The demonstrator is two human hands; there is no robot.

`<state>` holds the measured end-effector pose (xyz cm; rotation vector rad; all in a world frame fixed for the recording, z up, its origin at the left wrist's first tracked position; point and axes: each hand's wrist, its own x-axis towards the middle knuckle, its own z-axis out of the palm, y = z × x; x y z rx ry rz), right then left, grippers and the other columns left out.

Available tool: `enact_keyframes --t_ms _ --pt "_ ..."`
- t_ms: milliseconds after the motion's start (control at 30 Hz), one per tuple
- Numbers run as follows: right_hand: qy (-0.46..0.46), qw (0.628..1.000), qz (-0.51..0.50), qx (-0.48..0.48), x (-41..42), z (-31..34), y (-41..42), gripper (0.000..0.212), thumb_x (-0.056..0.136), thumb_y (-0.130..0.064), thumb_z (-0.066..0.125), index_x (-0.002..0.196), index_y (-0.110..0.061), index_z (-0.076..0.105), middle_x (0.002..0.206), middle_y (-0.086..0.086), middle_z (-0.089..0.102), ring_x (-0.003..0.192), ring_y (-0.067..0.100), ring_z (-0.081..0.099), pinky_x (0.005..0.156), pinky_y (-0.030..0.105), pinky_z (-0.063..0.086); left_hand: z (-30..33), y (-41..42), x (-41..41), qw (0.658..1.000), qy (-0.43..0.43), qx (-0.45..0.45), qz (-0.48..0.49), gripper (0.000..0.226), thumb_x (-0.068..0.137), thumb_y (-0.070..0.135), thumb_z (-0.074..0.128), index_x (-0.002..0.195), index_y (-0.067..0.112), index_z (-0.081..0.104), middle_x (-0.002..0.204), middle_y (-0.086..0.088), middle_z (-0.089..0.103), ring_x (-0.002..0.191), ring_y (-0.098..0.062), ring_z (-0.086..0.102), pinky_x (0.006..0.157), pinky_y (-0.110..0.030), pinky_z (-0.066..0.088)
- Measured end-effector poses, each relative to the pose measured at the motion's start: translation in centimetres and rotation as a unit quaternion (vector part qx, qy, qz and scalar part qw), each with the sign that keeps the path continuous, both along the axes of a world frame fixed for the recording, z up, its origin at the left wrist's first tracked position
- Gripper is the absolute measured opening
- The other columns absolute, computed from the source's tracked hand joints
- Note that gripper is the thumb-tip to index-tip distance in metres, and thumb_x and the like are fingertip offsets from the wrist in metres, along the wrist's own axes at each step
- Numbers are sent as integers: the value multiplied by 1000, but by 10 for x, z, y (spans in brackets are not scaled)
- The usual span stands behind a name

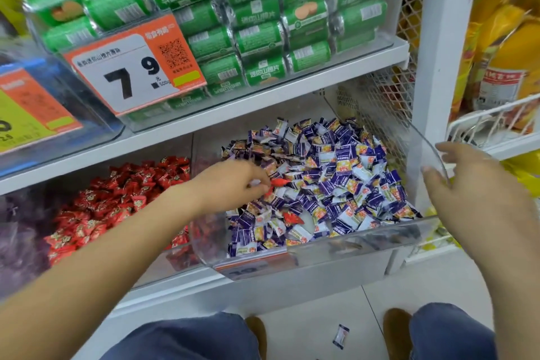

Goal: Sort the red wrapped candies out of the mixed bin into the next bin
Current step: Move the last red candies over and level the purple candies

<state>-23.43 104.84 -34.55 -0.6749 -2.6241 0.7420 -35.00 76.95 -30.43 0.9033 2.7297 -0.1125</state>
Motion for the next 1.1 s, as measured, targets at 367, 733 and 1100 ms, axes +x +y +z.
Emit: enact_keyframes --t_ms 367,733,1100 --pt "-26 968 250 -9 -16 3 -96 22 92 -28 54 112 -33 62 94 -19 61 91 8 60 78 26 46 -16 -18 30 955 110 135 242 48 87 2 50 130 22 54 122 -10 60 109 -29 58 88 -34 44" --pt "-150 925 339 88 -98 -28 -116 42 92 -33 57 133 -33 48 127 5 53 104 23 60 83 36 51 -54 4 7 958 169 74 220 49 96 14 42 143 7 28 136 -13 44 121 -28 43 94 -34 39" --pt "-131 914 370 97 -100 -30 -120 24 83 -33 66 101 -18 58 91 2 60 82 21 56 68 30 47 -64 17 4 966 183 32 183 24 89 22 54 114 20 54 102 -5 66 107 -26 53 98 -34 31"
